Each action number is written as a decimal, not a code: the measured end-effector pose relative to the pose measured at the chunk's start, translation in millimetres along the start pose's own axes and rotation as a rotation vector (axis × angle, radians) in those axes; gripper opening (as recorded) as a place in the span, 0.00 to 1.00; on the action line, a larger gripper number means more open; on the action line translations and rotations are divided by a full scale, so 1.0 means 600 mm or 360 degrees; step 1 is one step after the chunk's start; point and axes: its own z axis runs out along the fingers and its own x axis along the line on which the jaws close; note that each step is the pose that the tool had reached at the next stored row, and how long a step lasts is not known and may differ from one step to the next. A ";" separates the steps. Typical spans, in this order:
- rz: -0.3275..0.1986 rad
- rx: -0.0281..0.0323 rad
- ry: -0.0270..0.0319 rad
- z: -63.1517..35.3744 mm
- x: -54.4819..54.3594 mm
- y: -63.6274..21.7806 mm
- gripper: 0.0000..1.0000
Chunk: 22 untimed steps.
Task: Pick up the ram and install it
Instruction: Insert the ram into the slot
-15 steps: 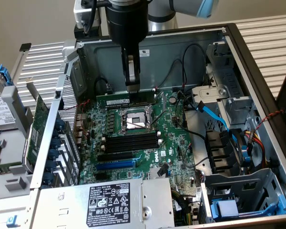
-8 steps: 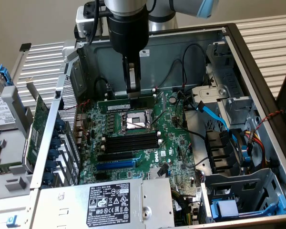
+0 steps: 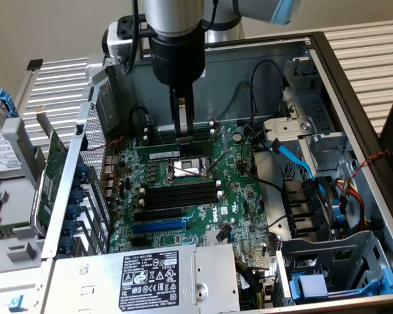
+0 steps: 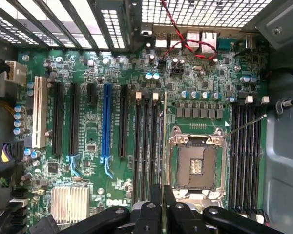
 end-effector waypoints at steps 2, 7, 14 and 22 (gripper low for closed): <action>0.0000 0.00028 -0.00003 0.003 0.001 0.000 0.14; 0.0001 0.00184 -0.00003 0.010 0.002 0.000 0.14; 0.0009 0.00267 -0.00002 0.013 0.006 0.000 0.14; 0.0029 0.00281 -0.00001 0.017 0.012 0.000 0.14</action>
